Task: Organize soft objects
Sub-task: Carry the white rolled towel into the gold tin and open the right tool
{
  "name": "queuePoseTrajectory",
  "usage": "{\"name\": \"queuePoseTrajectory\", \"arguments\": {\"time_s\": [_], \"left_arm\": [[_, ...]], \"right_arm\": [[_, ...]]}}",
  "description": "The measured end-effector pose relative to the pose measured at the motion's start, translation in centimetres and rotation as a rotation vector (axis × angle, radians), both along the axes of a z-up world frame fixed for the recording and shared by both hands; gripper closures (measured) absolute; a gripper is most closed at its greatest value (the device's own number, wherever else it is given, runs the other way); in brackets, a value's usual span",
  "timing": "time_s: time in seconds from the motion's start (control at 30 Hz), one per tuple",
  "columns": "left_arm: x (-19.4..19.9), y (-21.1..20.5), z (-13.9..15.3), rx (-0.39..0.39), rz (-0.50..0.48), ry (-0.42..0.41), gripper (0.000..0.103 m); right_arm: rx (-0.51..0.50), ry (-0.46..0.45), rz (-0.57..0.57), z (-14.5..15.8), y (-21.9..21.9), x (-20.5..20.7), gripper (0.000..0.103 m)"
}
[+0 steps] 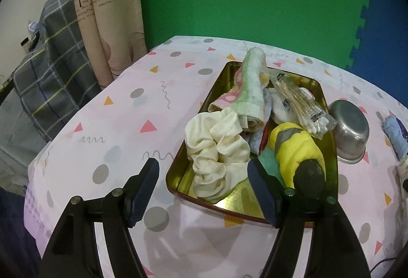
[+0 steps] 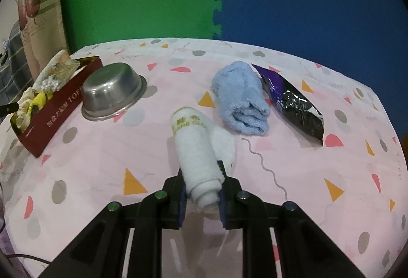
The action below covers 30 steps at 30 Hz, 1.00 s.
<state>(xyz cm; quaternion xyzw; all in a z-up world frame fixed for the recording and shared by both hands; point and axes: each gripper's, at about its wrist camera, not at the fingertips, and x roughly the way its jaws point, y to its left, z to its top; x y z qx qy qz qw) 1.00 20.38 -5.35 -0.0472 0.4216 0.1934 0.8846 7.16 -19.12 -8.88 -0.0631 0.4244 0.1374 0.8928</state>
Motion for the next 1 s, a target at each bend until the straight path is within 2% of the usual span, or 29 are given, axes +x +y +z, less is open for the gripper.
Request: {"name": "queuePoseTrajectory", "arguments": {"time_s": [0.17,0.37,0.67,0.83,1.0], "left_arm": [[-0.3,0.2,0.5,-0.002,0.009,-0.019,0.033],[-0.6,1.3,0.9,-0.010,0.047,-0.037,0.030],[-1.5,4.7,1.2,-0.087,0.182,-0.057,0.027],[-2.2,6.4,1.4,-0.102,0.253,-0.076,0.025],[-2.4,7.1,1.3,-0.098,0.274,-0.072,0.025]], "right_arm": [[0.020,-0.012,0.023,1.5,1.2,-0.5,0.084],[0.063,-0.027,0.089,3.8,4.6,-0.8,0.084],[0.140,-0.040,0.263,6.8,12.8,-1.0,0.084],[0.228,0.003,0.369,7.7,17.8,-0.8,0.084],[0.235,0.017,0.470,7.8,23.2,-1.5,0.084]]}}
